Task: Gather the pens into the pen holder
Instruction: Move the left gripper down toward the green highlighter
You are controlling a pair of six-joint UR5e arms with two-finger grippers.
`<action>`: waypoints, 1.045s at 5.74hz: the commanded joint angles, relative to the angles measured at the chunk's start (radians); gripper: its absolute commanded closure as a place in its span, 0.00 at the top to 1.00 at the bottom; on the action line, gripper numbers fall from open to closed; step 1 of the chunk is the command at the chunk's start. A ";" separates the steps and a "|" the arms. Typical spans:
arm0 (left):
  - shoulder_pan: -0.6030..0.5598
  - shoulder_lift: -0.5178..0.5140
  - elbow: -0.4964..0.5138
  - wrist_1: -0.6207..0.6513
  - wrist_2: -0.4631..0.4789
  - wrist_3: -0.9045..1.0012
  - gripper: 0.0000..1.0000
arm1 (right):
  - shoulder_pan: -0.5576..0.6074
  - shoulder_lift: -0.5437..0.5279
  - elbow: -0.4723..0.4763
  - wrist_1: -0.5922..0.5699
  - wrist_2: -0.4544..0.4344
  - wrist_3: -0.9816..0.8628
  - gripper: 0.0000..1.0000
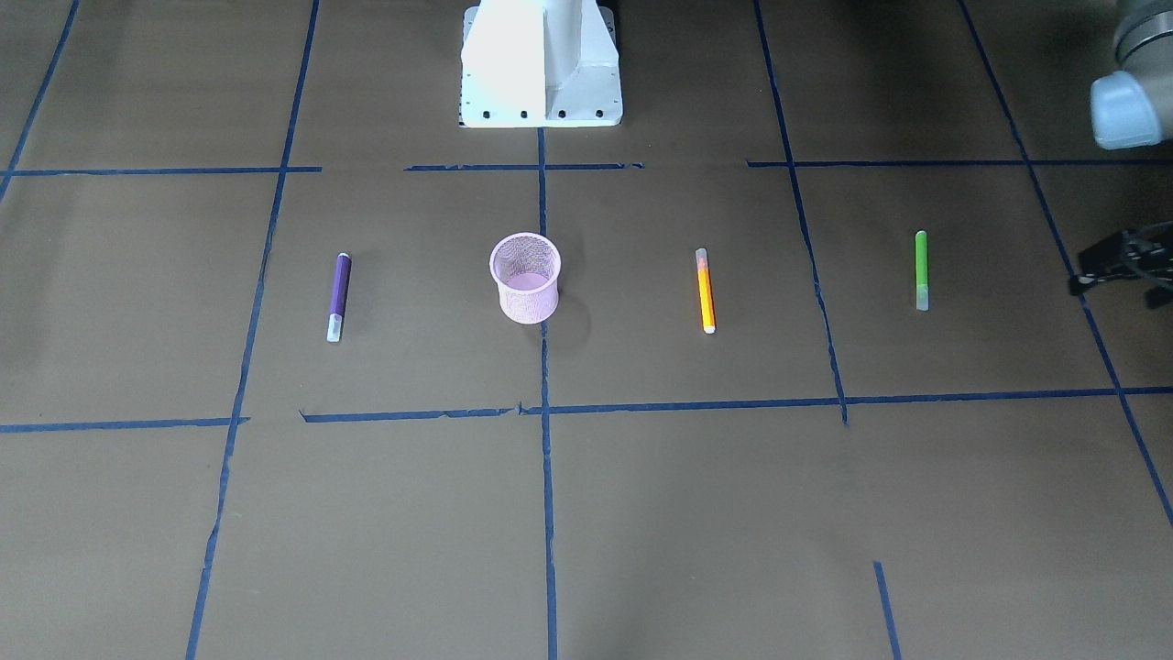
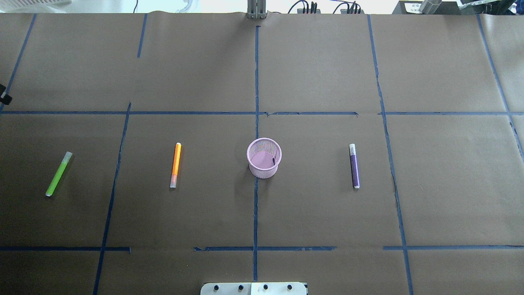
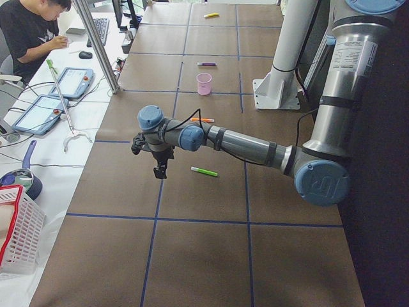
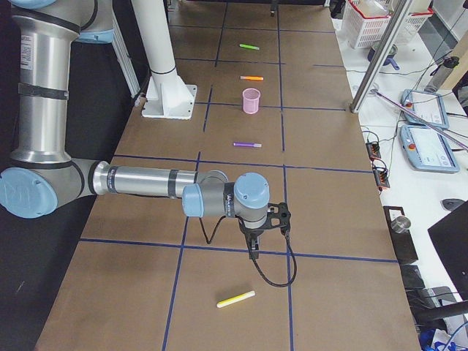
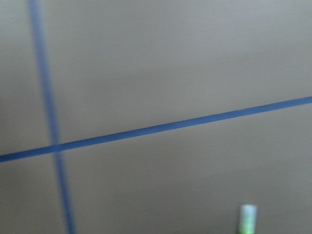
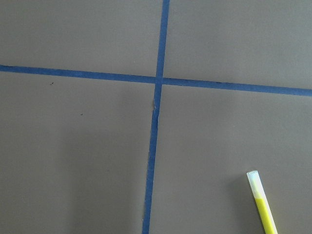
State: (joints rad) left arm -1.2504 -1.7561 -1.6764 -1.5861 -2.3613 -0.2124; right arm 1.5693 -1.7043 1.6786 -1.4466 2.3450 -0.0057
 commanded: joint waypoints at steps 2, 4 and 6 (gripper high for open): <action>0.114 -0.045 -0.048 -0.002 0.023 -0.093 1.00 | -0.043 0.000 -0.139 0.070 -0.019 -0.003 1.00; 0.140 -0.060 -0.048 0.000 0.080 -0.094 1.00 | -0.043 0.009 -0.482 0.471 -0.029 -0.005 1.00; 0.184 -0.059 -0.042 -0.002 0.093 -0.093 1.00 | -0.043 0.003 -0.565 0.500 -0.044 -0.029 1.00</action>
State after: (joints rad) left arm -1.0796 -1.8154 -1.7201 -1.5873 -2.2731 -0.3063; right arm 1.5266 -1.6978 1.1498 -0.9654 2.3069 -0.0184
